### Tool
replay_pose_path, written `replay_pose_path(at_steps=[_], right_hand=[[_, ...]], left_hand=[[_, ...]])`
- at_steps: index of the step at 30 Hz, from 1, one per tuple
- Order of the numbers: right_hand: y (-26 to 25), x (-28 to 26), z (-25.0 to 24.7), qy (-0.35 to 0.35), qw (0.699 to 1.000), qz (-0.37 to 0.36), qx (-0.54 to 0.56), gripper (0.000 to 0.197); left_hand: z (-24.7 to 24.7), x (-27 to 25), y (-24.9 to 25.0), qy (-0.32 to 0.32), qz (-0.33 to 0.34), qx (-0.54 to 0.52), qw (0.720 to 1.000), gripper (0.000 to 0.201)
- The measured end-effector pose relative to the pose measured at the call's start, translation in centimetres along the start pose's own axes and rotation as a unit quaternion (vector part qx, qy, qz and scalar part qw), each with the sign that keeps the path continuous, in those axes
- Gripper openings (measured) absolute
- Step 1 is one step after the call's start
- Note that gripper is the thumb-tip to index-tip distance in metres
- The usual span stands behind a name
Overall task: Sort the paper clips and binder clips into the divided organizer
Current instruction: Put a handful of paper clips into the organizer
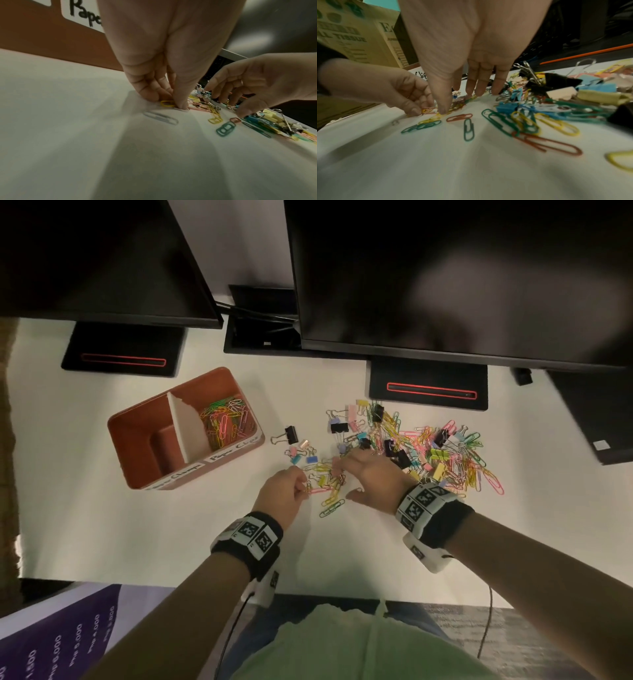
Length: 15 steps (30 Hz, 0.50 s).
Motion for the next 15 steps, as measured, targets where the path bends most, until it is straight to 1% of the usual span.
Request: replay_pose_path(at_steps=[2,4,6,10,11,13,15], right_hand=[[-1.0,0.4,0.7,-0.029,0.999,-0.029,-0.004,0.061],[-1.1,1.0,1.3,-0.042,0.999,-0.028,-0.012,0.062],[-0.7,1.5,1.1,-0.016,1.0,-0.013,-0.005,0.054],[0.7,1.7,0.2,0.047,0.998,0.017,0.032,0.032],[0.9,1.6,0.1,0.056,0.998,0.019,0.031,0.027],[1.0,1.4,-0.1,0.066,0.997,0.021,0.025,0.02],[0.9,1.1,0.0,0.053,0.998,0.018,0.019,0.016]], left_hand=[[0.0,0.3,-0.1,-0.004,0.003,0.005,1.0,0.02],[-0.1,0.4,0.0,0.001,0.015,0.026,1.0,0.019],[-0.1,0.3,0.1,0.008,0.024,0.03,0.999,0.022],[0.4,-0.4,0.2,0.015,0.017,0.027,0.999,0.042],[0.5,-0.5,0.2,0.02,0.015,0.032,0.999,0.041],[0.6,-0.5,0.3,0.035,0.015,0.031,0.999,0.03],[0.5,-0.4,0.4,0.047,0.018,0.018,0.999,0.018]])
Point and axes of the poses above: each hand's wrist, its own x-axis towards the middle knuckle, its own z-axis out of the palm, y = z × x, the point moved 8 cm from there along x, towards the middle knuckle, and after that the axes turned 10 degrees about -z, right-handed, at the moved point
